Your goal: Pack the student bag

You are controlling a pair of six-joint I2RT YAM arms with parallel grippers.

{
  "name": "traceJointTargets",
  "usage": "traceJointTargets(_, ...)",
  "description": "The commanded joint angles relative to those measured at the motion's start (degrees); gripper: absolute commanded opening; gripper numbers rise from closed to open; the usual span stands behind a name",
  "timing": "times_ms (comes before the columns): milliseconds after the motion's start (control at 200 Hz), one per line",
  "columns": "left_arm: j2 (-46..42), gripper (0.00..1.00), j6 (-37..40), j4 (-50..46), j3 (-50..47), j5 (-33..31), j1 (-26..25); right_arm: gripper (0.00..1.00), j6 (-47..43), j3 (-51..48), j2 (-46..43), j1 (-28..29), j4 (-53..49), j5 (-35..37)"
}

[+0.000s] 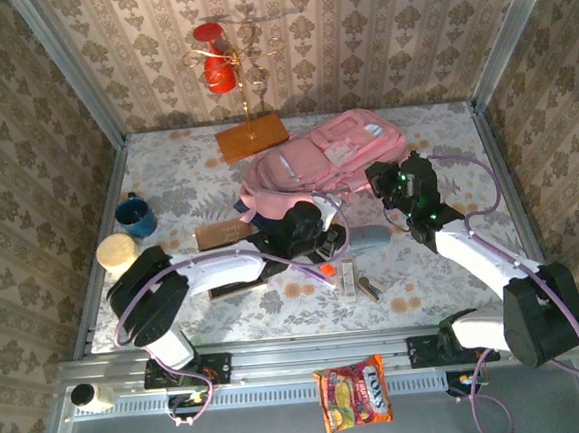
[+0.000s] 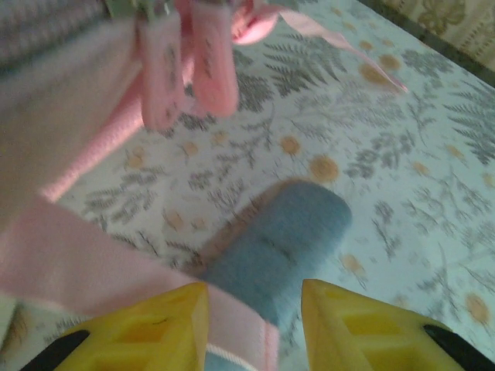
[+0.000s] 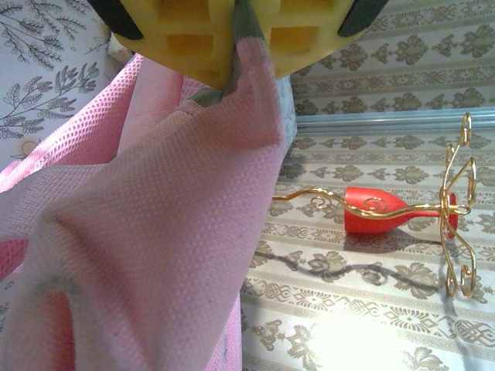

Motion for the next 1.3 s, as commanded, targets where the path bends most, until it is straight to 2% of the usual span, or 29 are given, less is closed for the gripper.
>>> traceJointTargets(0, 1.6, 0.36, 3.1, 7.1, 2.5, -4.8, 0.6, 0.02, -0.5, 2.8, -3.1, 0.6, 3.5, 0.1)
traceJointTargets(280, 4.7, 0.33, 4.1, 11.4, 4.5, -8.0, 2.6, 0.02, -0.9, 2.0, -3.5, 0.6, 3.8, -0.2)
traceJointTargets(500, 4.4, 0.26, 4.6, 13.7, 4.3, -5.3, 3.7, 0.02, -1.9, 2.0, -3.2, 0.7, 3.4, -0.6)
traceJointTargets(790, 4.8, 0.26, 2.9, 17.5, 5.0, 0.5, 4.7, 0.02, -2.0, 1.2, -2.9, 0.8, 3.5, -1.1)
traceJointTargets(1060, 6.2, 0.26, 1.5, 17.5, 7.1, -0.8, 4.9, 0.01, -2.0, 0.6, -2.9, 1.2, 3.7, -1.3)
traceJointTargets(1295, 7.5, 0.19, -0.9, 19.0, 8.5, -0.9, 4.9, 0.01, -2.3, -0.7, -2.9, 1.3, 3.9, -1.4)
